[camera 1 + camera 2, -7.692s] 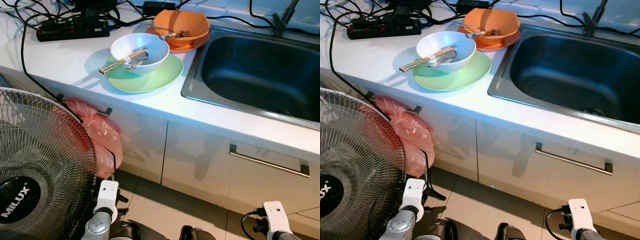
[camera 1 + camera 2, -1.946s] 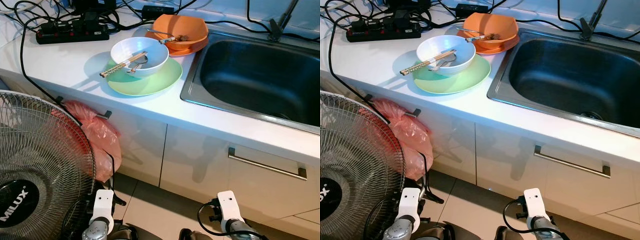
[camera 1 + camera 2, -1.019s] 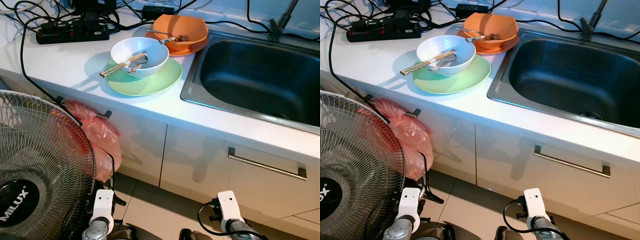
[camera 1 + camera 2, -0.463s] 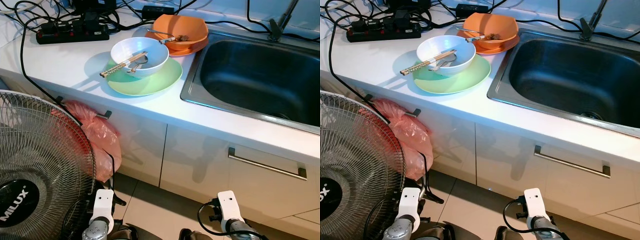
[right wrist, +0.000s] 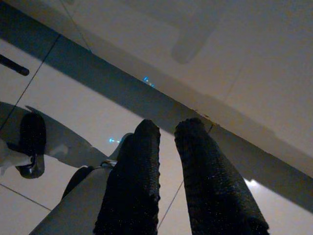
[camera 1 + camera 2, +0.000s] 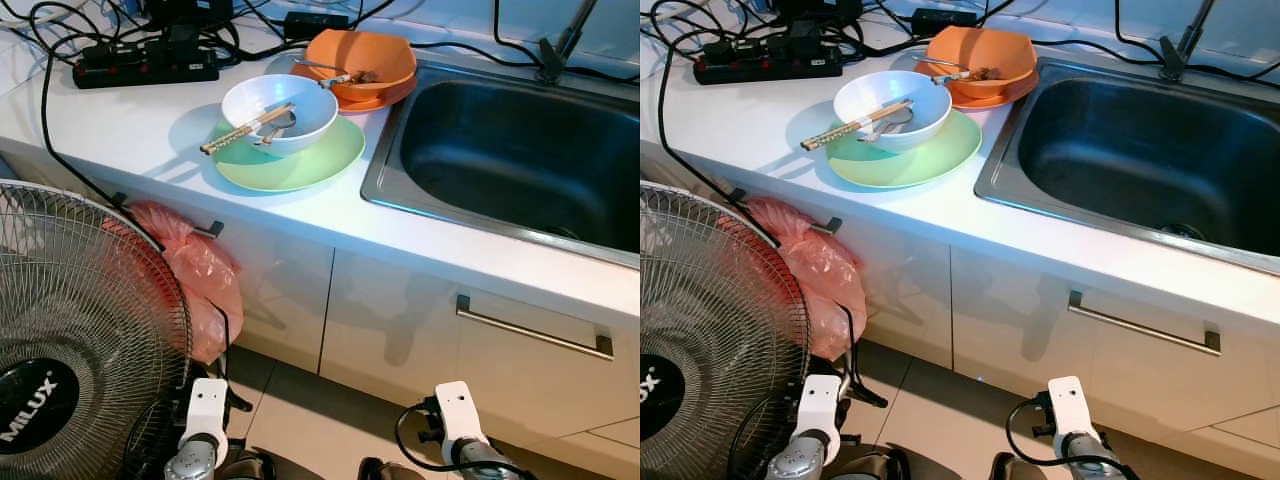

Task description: Kitchen organization

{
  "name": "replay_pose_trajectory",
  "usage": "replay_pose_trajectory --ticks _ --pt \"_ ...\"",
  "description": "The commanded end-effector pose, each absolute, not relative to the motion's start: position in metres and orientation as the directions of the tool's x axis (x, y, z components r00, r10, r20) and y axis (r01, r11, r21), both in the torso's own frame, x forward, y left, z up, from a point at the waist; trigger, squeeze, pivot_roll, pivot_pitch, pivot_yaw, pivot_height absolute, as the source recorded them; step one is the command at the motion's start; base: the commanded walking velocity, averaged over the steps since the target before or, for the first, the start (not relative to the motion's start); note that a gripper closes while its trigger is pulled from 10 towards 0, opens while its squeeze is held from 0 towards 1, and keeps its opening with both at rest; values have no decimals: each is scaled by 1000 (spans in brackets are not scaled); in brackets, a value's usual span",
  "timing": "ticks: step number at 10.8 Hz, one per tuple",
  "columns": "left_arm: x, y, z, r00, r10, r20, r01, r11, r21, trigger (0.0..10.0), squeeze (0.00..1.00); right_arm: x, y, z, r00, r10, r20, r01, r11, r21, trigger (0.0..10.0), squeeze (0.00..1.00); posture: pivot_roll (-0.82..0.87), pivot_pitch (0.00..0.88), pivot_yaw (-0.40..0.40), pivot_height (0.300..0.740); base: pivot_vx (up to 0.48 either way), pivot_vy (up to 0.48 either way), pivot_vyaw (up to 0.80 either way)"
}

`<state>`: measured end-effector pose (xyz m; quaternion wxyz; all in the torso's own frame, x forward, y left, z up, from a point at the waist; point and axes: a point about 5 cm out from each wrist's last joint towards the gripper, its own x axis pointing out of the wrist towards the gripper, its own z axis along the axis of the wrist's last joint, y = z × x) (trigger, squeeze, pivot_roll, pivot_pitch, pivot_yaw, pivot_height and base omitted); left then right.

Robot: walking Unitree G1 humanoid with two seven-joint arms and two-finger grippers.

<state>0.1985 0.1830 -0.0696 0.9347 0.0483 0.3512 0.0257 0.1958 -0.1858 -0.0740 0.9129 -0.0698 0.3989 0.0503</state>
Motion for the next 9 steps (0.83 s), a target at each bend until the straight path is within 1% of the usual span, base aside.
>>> replay_pose_trajectory --ticks 1,9 --pt "193 184 -73 731 90 -676 -21 994 110 10000 0 192 -187 -76 661 28 -750 -143 986 -89 10000 0 9 127 -10 740 0 0 0" --pt "194 184 -73 734 91 -673 -22 994 110 10000 0 193 -187 -76 661 29 -750 -144 986 -89 10000 0 10 133 -12 740 0 0 0"
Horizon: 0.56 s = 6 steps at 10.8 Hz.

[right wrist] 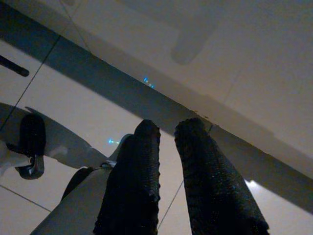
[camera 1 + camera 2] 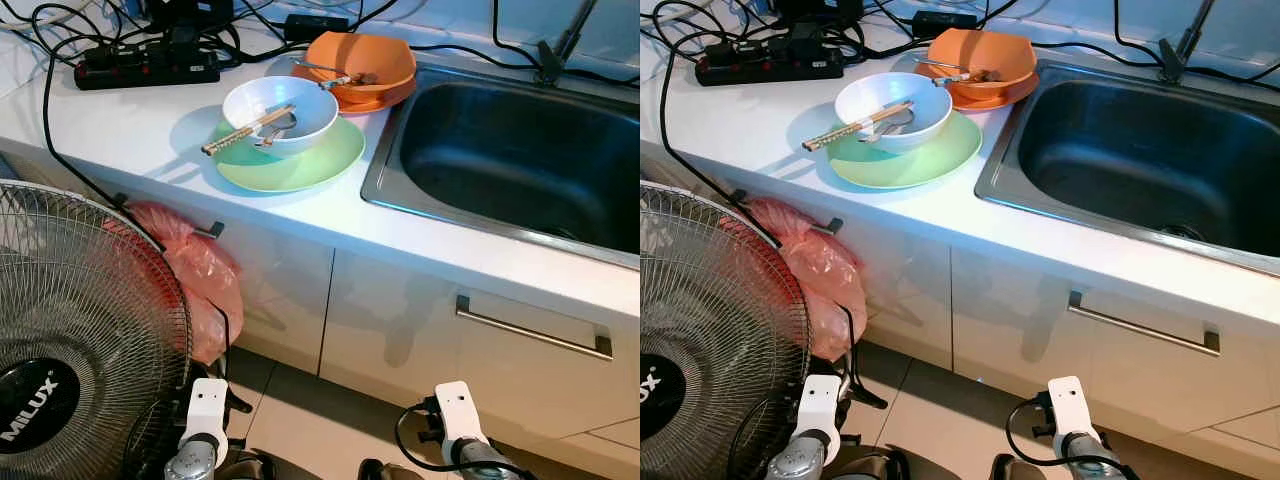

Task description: Kitchen organization

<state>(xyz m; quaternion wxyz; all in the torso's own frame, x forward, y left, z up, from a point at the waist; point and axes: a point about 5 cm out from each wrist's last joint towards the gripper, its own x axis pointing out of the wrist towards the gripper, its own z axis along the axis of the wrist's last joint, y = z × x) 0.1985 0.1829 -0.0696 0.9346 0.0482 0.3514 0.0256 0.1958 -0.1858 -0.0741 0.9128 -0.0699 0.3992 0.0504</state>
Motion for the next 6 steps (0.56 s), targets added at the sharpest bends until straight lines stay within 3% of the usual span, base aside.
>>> replay_pose_trajectory --ticks 1,6 --pt "194 183 -73 734 90 -673 -22 994 110 10000 0 193 -187 -76 661 28 -750 -143 986 -89 10000 0 9 134 -12 740 0 0 0" --pt "193 184 -73 731 92 -676 -23 994 110 10000 0 193 -187 -76 662 27 -749 -141 986 -88 10000 0 10 137 -12 740 0 0 0"
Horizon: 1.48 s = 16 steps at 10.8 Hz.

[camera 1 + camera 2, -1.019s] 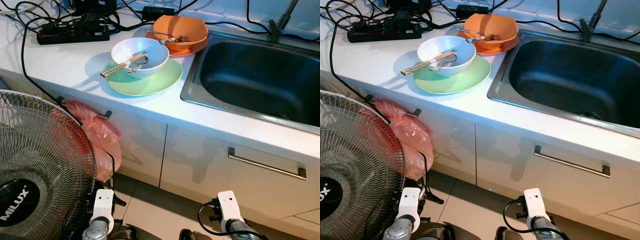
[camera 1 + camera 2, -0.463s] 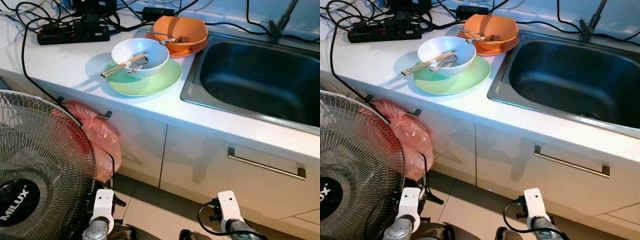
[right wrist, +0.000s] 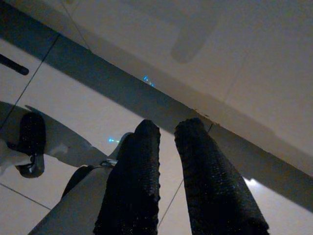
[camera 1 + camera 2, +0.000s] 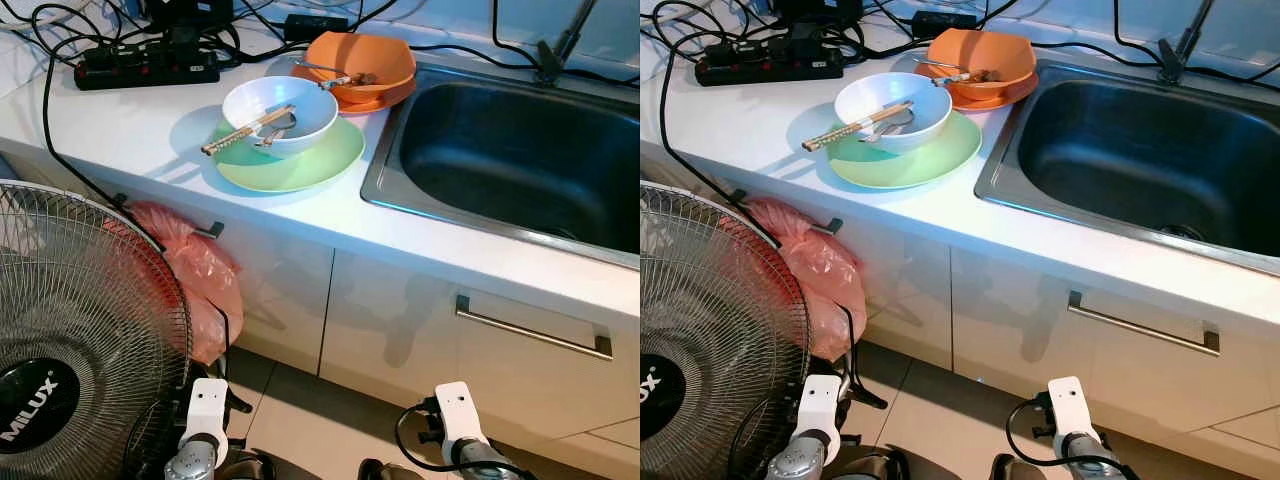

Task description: Kitchen organization

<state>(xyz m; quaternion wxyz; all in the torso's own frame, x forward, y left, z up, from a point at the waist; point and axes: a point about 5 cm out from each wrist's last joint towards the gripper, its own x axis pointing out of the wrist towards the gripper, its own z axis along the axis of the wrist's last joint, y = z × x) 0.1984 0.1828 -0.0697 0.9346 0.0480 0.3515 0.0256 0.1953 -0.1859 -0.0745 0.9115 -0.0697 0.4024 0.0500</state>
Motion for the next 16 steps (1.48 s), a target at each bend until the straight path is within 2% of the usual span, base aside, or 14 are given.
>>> replay_pose_trajectory --ticks 1,8,16 --pt "193 184 -73 730 92 -677 -23 994 110 10000 0 193 -188 -76 661 27 -750 -140 986 -88 10000 0 9 138 -11 740 0 0 0" --pt "193 205 -70 732 119 -671 -15 987 158 10000 0 192 -210 -72 665 -21 -746 -124 983 -138 10000 0 10 133 -9 740 0 0 0" --pt "197 191 -71 734 87 -673 5 991 134 10000 0 191 -199 -75 663 18 -748 -151 982 -111 10000 0 1 106 -9 740 0 0 0"
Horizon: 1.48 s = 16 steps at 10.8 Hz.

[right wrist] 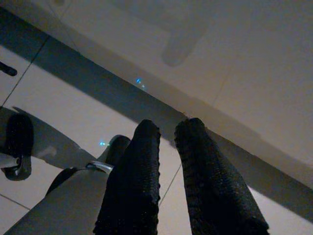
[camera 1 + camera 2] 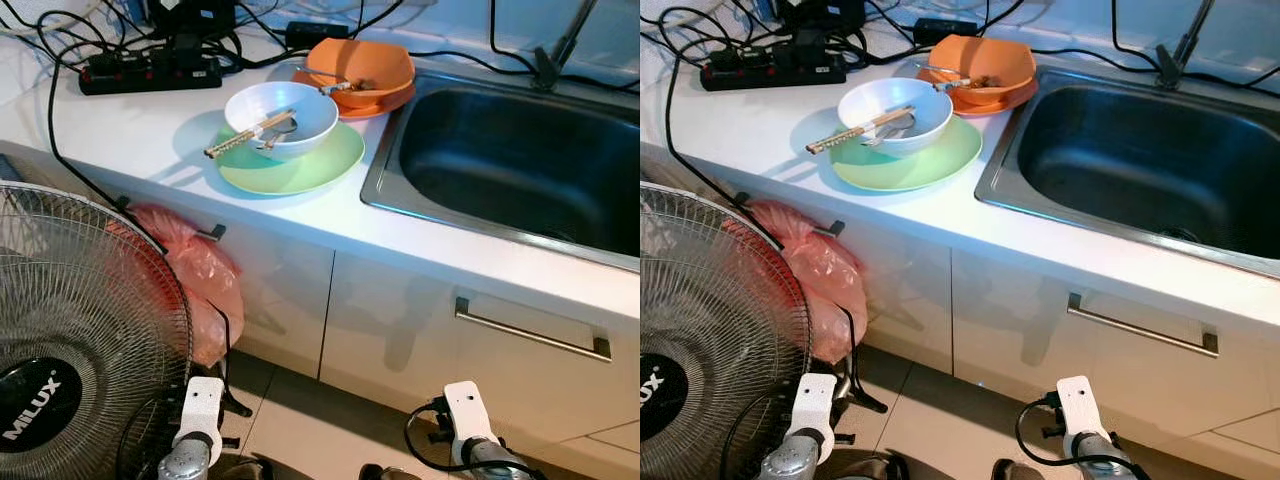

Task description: Kitchen organization

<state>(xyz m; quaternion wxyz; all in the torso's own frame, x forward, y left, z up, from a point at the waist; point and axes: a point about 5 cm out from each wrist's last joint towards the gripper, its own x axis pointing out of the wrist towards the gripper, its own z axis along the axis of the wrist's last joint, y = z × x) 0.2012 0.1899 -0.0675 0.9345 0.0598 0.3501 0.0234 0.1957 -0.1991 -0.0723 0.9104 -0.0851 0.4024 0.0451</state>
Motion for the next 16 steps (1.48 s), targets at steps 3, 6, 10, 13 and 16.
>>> replay_pose_trajectory --ticks 3,6,10,13,16 --pt "194 189 -72 730 83 -678 6 992 128 10000 0 191 -195 -76 658 23 -752 -154 982 -105 10000 0 -3 119 -8 740 0 0 0" --pt "194 189 -72 730 83 -678 6 992 128 10000 0 191 -195 -76 658 23 -752 -154 982 -105 10000 0 -2 119 -8 740 0 0 0" --pt "196 190 -71 731 81 -678 13 991 133 10000 0 187 -194 -78 651 12 -759 -142 984 -107 10000 0 -9 136 0 740 0 0 0" --pt "197 189 -71 733 79 -676 15 991 132 10000 0 189 -193 -77 659 10 -752 -138 985 -107 10000 0 -16 126 3 740 0 0 0" --pt "199 187 -70 736 71 -674 23 991 130 10000 0 189 -194 -77 661 14 -750 -141 984 -106 10000 0 -19 125 1 740 0 0 0"
